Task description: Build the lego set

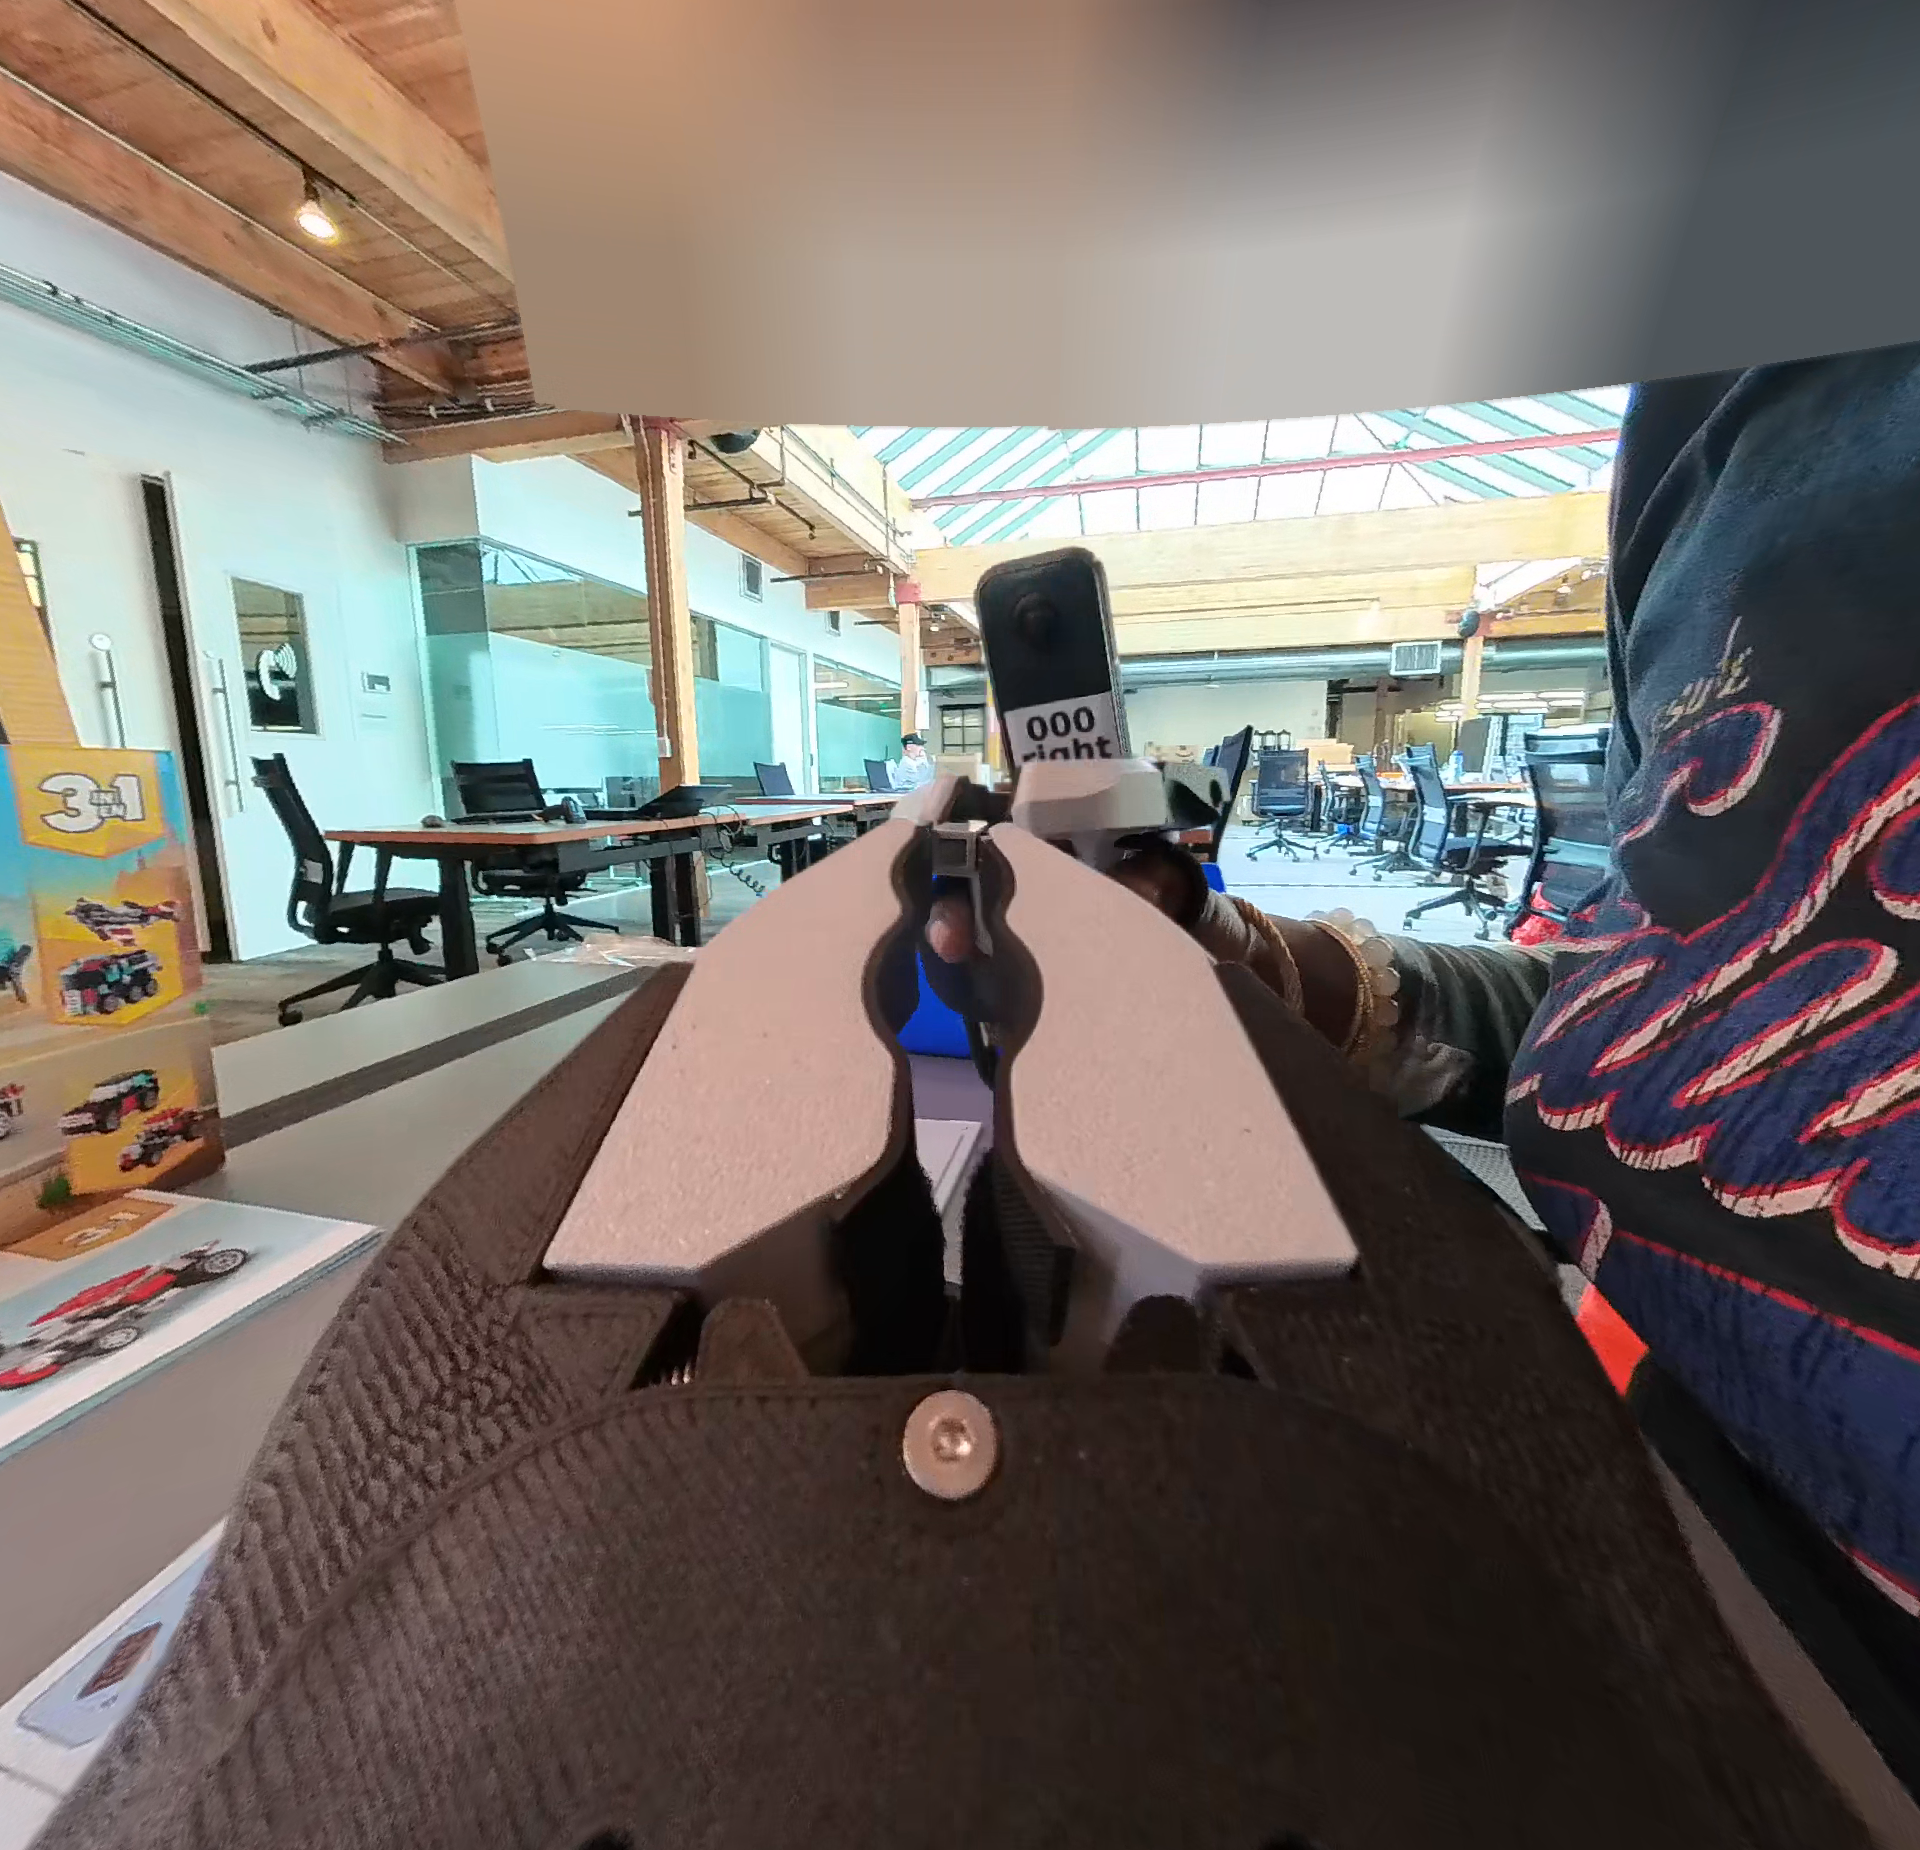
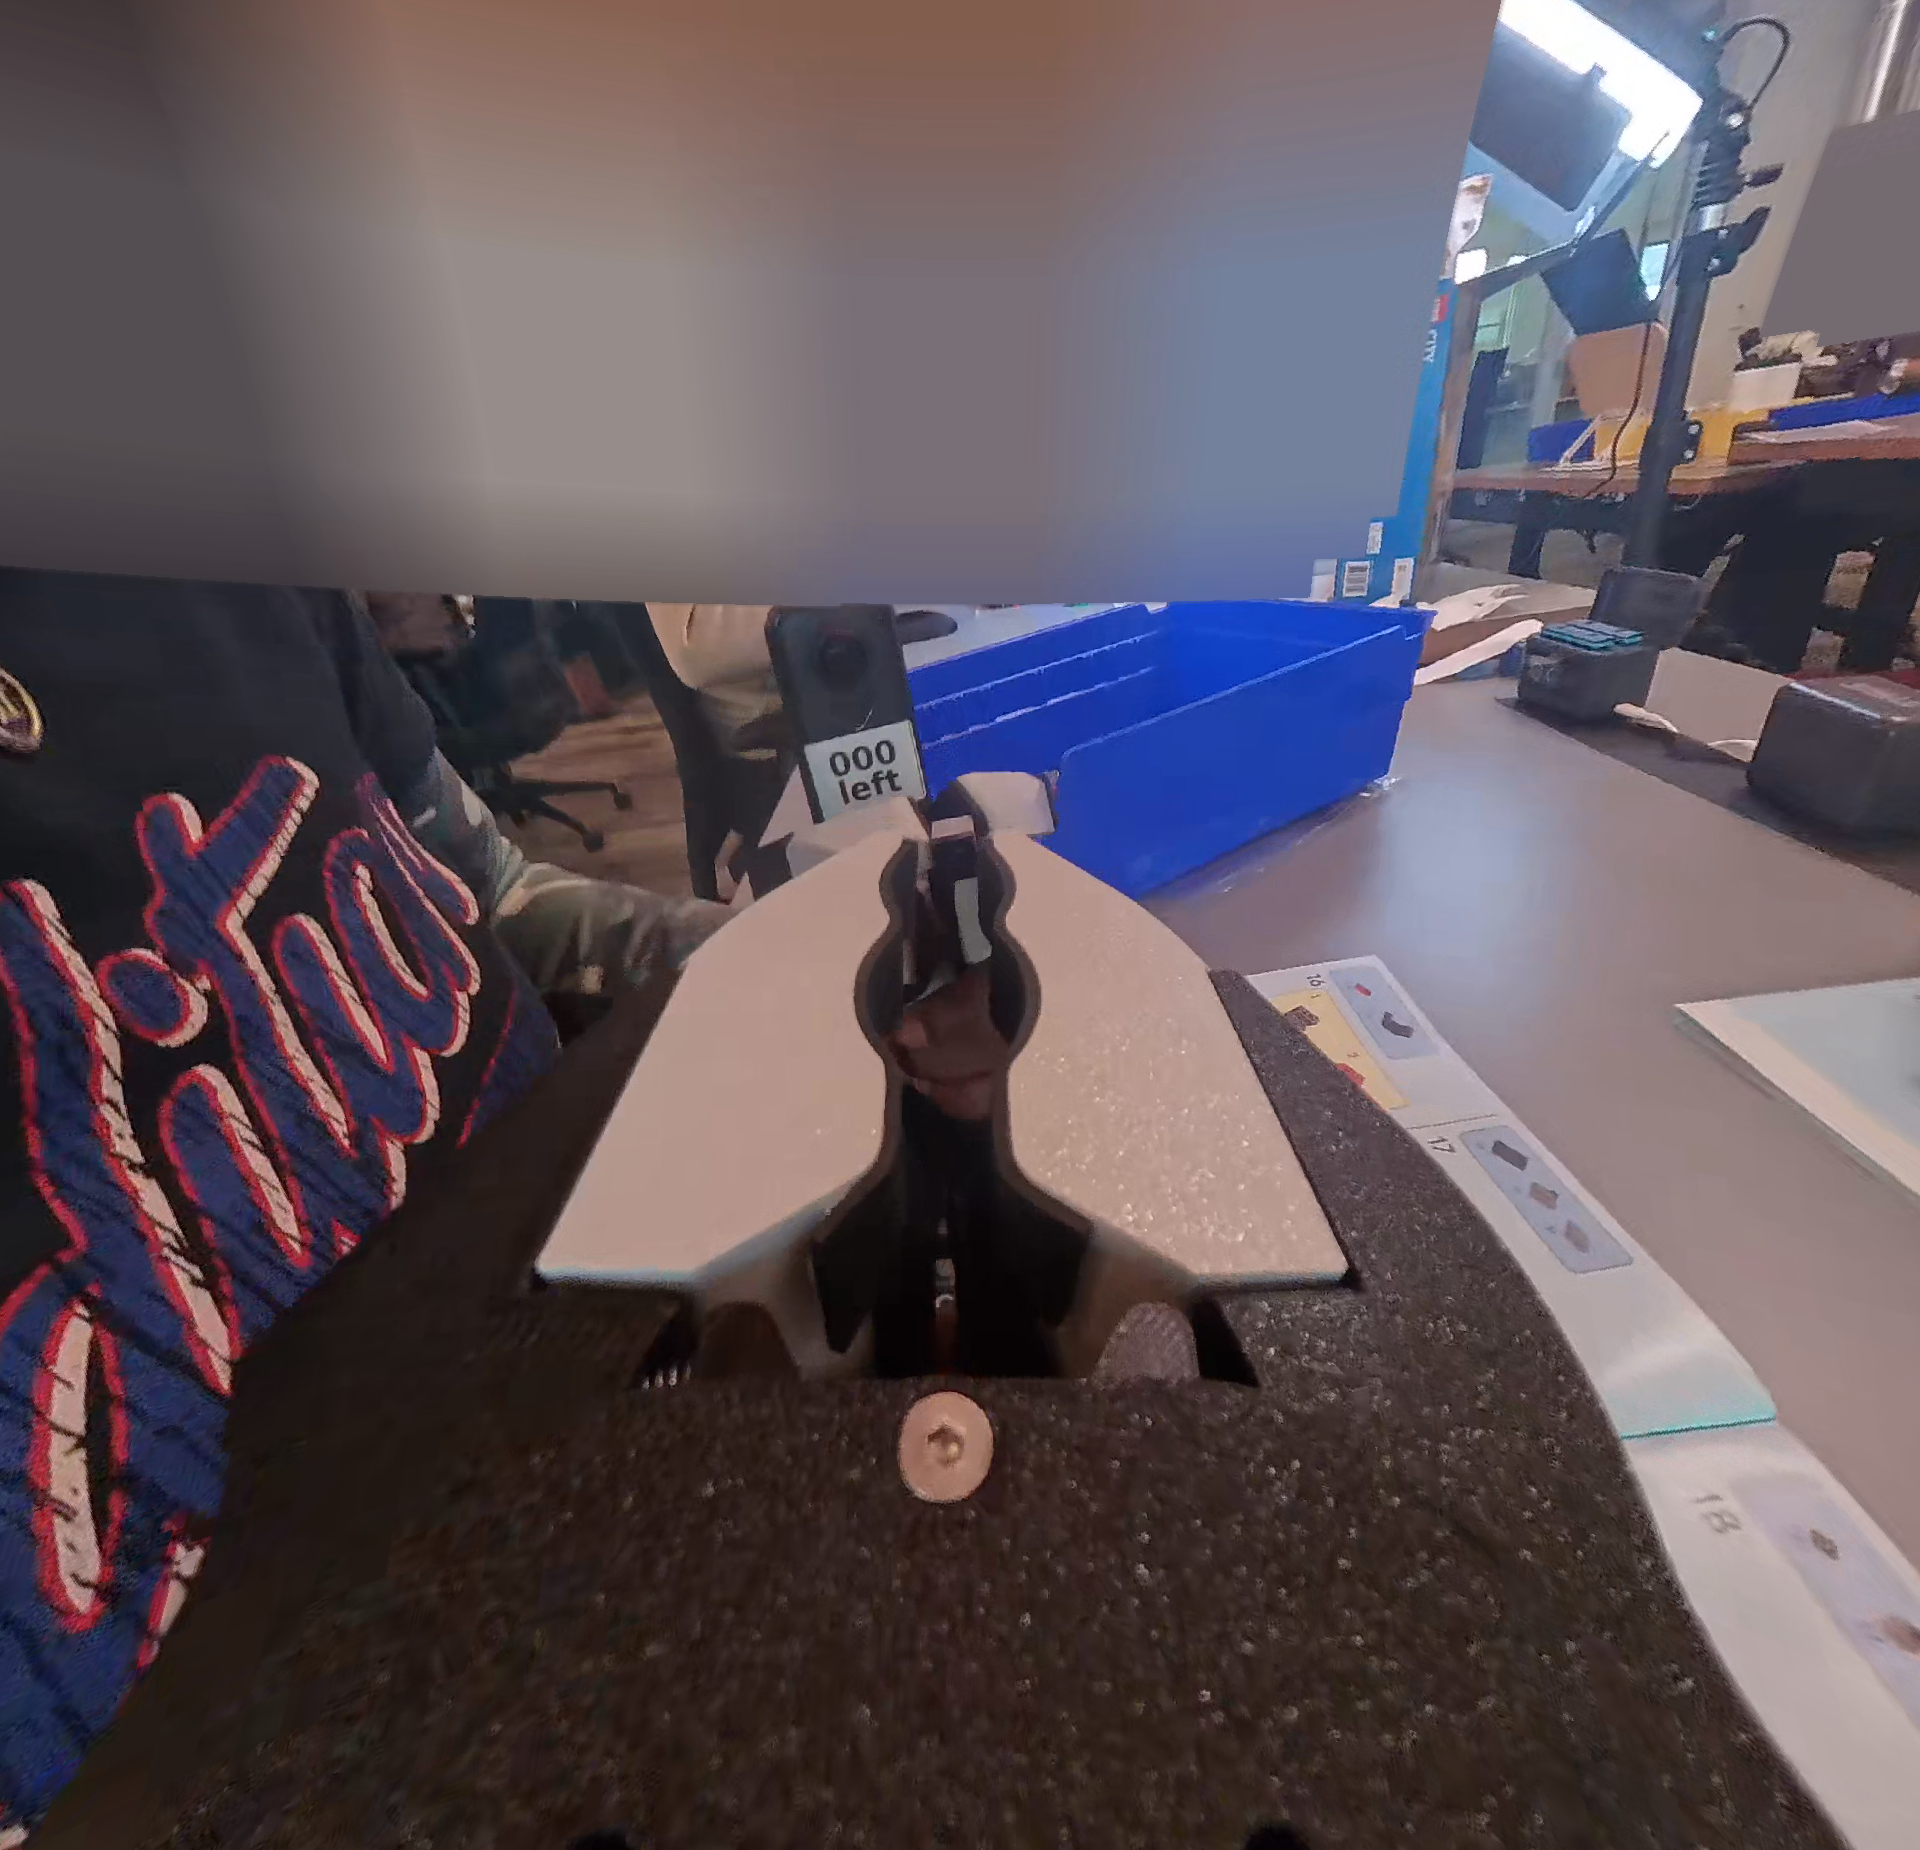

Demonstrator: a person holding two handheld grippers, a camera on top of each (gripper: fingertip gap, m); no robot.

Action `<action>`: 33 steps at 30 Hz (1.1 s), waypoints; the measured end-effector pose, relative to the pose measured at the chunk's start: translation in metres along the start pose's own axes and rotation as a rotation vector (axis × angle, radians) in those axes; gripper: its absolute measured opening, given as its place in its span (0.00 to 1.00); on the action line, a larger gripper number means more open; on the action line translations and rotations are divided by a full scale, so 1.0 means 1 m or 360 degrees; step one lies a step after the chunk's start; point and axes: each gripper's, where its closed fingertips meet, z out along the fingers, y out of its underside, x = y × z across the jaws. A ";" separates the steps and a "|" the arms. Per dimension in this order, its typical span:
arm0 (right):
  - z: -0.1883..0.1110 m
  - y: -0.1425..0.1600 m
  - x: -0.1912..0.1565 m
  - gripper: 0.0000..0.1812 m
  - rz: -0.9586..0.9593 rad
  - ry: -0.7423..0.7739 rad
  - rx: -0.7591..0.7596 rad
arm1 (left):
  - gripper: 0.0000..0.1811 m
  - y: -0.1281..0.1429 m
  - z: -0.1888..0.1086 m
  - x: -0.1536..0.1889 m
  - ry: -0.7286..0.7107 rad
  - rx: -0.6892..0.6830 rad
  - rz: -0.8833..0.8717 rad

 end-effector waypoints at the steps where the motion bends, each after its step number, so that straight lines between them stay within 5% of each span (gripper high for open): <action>1: 0.000 0.001 0.000 0.06 -0.0024 -0.0003 -0.0017 | 0.04 0.000 0.000 0.001 0.0008 0.0001 -0.0012; 14: -0.011 0.011 -0.002 0.04 -0.0036 -0.0139 -0.0145 | 0.07 0.008 0.001 0.006 0.0166 -0.0089 -0.0327; 26: -0.016 0.018 -0.003 0.04 -0.0055 -0.0149 -0.0270 | 0.04 0.021 0.004 0.013 0.0224 -0.0238 -0.0337; 30: -0.047 0.023 0.011 0.09 -0.0064 0.0034 -0.0580 | 0.04 0.020 0.004 0.013 0.0216 -0.0243 -0.0285; 33: -0.103 0.062 0.035 0.08 -0.0055 0.0374 -0.1219 | 0.04 0.017 0.001 0.007 0.0175 -0.0217 -0.0305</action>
